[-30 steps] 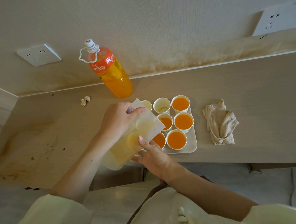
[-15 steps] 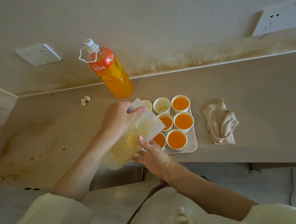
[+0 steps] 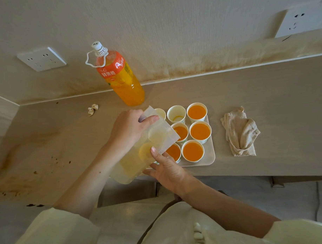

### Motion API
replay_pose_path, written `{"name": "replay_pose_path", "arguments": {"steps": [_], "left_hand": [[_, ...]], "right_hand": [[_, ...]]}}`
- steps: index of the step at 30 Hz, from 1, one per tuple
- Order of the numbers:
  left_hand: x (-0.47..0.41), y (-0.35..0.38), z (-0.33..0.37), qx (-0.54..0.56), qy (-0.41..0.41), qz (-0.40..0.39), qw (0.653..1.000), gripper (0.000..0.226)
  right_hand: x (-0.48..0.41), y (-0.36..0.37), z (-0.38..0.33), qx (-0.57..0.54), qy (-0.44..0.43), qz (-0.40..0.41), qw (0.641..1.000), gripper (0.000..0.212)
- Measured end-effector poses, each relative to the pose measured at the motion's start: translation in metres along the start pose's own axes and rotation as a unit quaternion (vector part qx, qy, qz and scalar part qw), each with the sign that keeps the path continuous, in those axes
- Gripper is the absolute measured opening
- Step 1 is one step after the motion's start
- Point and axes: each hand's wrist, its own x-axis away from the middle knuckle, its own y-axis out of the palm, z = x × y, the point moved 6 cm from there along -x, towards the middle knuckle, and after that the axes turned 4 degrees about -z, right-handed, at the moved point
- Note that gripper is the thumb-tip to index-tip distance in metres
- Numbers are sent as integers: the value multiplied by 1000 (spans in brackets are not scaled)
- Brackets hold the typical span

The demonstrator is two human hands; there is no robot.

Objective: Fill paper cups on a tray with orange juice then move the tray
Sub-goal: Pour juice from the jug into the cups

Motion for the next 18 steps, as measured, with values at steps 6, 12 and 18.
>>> {"name": "replay_pose_path", "arguments": {"steps": [6, 12, 18], "left_hand": [[0, -1, 0, -5, -3, -3, 1000, 52], [-2, -1, -3, -11, 0, -1, 1000, 53], [-2, -1, -3, -17, 9, -3, 1000, 54]], "right_hand": [[0, 1, 0, 2, -3, -5, 1000, 95], [-2, 2, 0, -4, -5, -5, 1000, 97], [-1, 3, 1, 6, -5, -12, 1000, 100]]}}
